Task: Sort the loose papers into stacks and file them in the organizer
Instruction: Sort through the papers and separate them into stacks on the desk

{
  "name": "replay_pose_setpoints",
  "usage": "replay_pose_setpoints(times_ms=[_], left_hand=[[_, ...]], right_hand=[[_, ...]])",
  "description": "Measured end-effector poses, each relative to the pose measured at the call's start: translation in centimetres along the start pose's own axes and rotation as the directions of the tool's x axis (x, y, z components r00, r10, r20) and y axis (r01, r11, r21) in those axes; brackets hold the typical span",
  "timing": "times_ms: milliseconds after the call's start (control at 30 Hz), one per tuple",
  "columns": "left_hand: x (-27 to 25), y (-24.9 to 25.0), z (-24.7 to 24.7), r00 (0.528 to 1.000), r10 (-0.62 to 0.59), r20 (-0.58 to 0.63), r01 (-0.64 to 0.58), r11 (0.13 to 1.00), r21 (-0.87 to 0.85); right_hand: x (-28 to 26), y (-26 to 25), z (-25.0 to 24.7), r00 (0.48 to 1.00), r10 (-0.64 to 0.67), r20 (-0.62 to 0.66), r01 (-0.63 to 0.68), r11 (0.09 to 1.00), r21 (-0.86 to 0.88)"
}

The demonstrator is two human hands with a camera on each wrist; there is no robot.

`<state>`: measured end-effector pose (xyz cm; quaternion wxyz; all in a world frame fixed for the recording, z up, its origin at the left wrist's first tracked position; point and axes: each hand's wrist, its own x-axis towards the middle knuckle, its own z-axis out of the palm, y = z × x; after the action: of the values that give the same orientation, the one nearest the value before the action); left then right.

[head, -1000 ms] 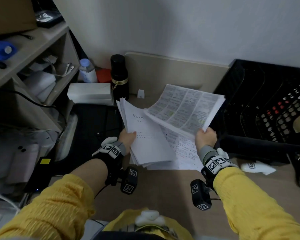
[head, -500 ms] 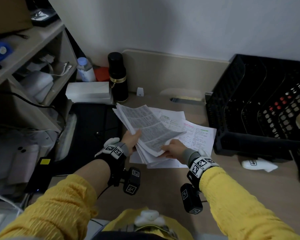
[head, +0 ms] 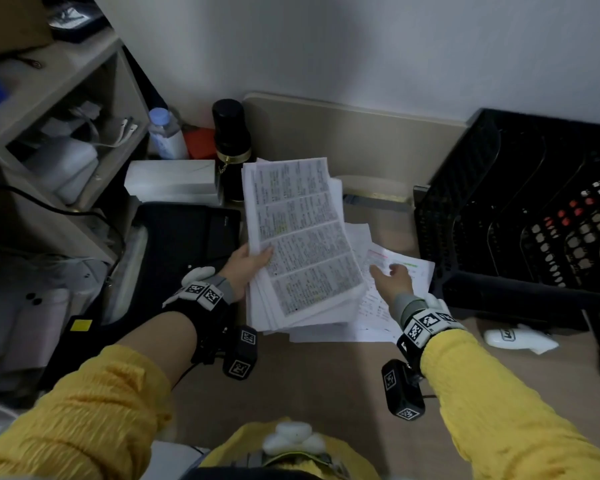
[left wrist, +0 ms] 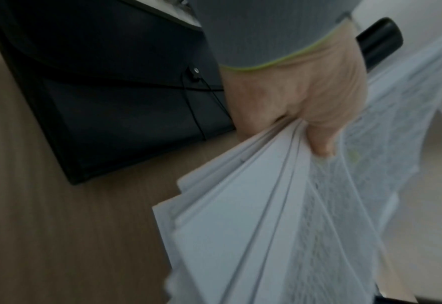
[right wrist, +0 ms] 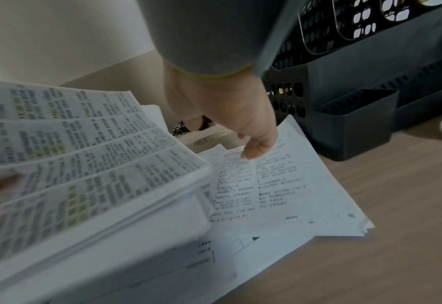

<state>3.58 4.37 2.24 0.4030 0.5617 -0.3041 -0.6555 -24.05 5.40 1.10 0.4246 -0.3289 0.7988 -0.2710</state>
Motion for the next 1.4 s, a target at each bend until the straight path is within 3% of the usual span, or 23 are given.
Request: replay_pose_setpoints(times_ms=[67,233,400,567,900,1167,1267,1400], left_hand=[[-0.2,0.0,-0.1,0.995,-0.066,0.079,0.064,0.998,0.030],[-0.6,-0.9,0.6,0.965,-0.154,0.212,0.142,0.987,0.068],[-0.1,-0.5,1.7,0.984,-0.109,0.140,0.109,0.994,0.005],[0.6,0.7,3.0,0.995,0.096,0.042,-0.097,0.995,0.027],[-0.1,0.8,2.0,0.982,0.186,-0.028,-0.185,0.982,0.046],[-0.6,2.2,3.6,0.973,0.221,-0.065,-0.224,0.974,-0.026],[-0.5,2.1,3.1,0.972,0.231,-0.039,-0.229,0.972,0.047],[-0.7,1.1,2.3,0.982,0.189,-0.018,-0.187,0.979,0.079]], right_hand=[[0.3,-0.3,0.0,0.999,-0.033,-0.004,0.033,0.995,0.090],[-0.4,-1.0,1.4,0.980,-0.074,0.185,0.032,0.974,0.223],[-0.9,-1.5,2.4,0.969,-0.242,-0.051,0.247,0.935,0.254],[-2.6,-4.1,2.8,0.932,-0.340,-0.125,0.362,0.871,0.331],[-4.8,-4.0,2.8,0.955,-0.292,0.045,0.230,0.830,0.509],[-5.8,-6.1,3.0,0.960,-0.272,-0.068,0.256,0.752,0.607],[-5.6,-5.9,2.5,0.953,-0.296,-0.067,0.278,0.763,0.584],[-5.2,-4.6,2.9,0.961,-0.276,0.033,0.217,0.818,0.533]])
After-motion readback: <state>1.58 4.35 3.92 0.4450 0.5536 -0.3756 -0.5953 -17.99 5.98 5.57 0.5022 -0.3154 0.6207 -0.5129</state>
